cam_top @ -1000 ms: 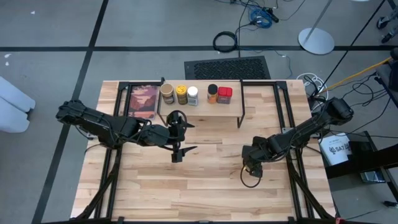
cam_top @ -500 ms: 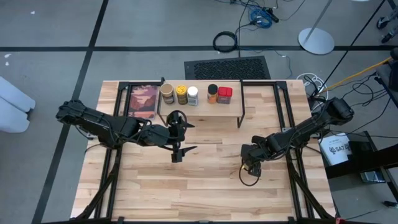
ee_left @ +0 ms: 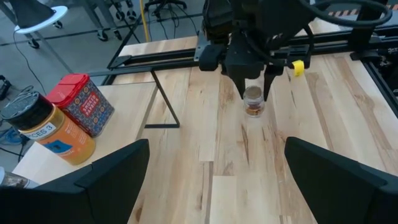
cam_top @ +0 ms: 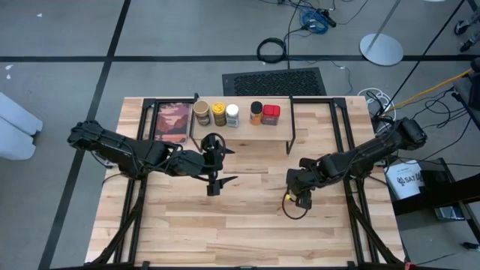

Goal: Shelf spices
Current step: Put the brown seasoning bottle on the shelf

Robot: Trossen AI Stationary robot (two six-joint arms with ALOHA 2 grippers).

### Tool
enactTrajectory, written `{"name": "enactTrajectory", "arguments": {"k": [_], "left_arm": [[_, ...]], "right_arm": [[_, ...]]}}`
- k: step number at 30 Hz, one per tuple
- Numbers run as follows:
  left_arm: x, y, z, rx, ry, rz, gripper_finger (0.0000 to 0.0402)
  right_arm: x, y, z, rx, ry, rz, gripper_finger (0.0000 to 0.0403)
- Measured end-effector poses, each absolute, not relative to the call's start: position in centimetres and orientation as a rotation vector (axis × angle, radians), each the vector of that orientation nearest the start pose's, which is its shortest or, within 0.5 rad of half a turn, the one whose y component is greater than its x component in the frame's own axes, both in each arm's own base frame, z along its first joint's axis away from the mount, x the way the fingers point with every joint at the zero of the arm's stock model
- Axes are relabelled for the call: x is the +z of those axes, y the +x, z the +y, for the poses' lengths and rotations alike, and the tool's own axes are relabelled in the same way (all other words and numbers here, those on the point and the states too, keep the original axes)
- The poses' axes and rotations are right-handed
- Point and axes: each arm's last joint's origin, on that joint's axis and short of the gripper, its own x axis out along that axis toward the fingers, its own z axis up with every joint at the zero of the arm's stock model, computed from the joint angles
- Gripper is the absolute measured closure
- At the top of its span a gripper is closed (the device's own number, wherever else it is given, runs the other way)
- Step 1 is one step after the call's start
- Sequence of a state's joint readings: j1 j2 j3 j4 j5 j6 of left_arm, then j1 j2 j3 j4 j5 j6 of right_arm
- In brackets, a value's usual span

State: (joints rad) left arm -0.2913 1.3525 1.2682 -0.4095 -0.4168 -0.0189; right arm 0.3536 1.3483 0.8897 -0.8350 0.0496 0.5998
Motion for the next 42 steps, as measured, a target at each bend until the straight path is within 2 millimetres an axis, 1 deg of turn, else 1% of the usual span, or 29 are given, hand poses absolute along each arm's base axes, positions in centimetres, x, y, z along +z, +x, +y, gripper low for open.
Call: {"name": "enactTrajectory", "arguments": {"k": [6,13,20,23,25,28,31,35,42], "left_arm": [[35.6,28.6,-7.3,0.127,0.153,0.462,0.0017],[35.6,28.6,-7.3,0.127,0.153,0.463,0.0017],[35.6,28.6,-7.3,0.127,0.155,0.463,0.0017],[35.6,28.6,-7.3,0.127,0.154,0.463,0.0017],[35.6,28.6,-7.3,0.127,0.154,0.463,0.0017],[35.6,28.6,-7.4,0.126,0.155,0.463,0.0017],[35.6,28.6,-7.4,0.126,0.156,0.463,0.0017],[35.6,28.6,-7.3,0.126,0.158,0.463,0.0017],[35.6,28.6,-7.4,0.126,0.158,0.463,0.0017]], "right_arm": [[24.0,23.1,6.9,-0.114,0.222,1.27,0.0235],[28.7,24.4,4.5,-0.102,0.177,1.201,0.0235],[33.5,24.9,0.1,-0.129,0.112,1.108,0.0235],[35.3,24.7,-1.9,-0.15,0.078,1.072,0.0234],[36.1,24.5,-3.3,-0.172,0.06,1.055,0.0234],[36.8,24.1,-5.3,-0.211,0.034,1.044,0.0234],[36.8,23.6,-6.9,-0.222,-0.004,1.056,0.0234],[36.4,23.4,-8.8,-0.227,-0.005,1.078,0.0234],[35.2,23.9,-11.1,-0.219,-0.052,1.15,0.0234]]}}
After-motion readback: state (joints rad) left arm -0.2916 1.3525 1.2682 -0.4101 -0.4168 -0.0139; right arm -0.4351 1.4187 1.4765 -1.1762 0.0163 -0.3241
